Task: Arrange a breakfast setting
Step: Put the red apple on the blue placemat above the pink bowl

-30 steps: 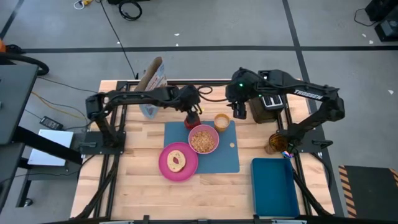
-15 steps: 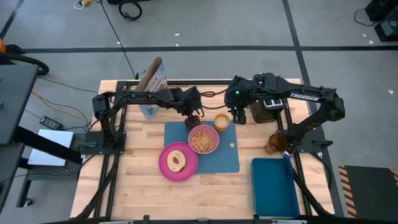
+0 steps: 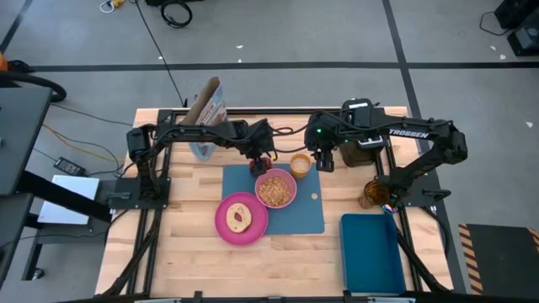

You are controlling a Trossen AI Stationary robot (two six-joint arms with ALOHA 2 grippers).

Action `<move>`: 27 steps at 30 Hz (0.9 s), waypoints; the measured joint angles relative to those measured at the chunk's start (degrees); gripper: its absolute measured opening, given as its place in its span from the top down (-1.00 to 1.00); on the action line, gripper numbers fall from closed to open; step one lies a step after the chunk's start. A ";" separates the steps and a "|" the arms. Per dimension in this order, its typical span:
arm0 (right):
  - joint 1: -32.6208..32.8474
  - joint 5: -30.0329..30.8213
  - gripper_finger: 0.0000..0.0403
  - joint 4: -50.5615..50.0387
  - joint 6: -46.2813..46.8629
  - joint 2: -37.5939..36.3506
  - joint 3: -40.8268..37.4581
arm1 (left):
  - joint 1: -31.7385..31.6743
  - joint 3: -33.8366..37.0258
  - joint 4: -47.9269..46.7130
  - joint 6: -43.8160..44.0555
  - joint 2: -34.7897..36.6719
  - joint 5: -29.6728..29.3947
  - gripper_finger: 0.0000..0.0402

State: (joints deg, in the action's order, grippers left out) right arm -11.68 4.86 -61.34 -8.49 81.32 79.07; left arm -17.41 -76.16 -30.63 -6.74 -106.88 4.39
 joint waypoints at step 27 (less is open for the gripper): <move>0.13 -0.02 -0.09 -0.65 3.02 0.02 0.00 | -2.34 0.09 -2.12 -19.79 0.90 7.32 -0.56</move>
State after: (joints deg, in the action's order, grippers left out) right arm -11.55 4.84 -61.99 -5.47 81.34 79.07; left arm -19.75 -76.07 -32.75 -26.53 -105.98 11.71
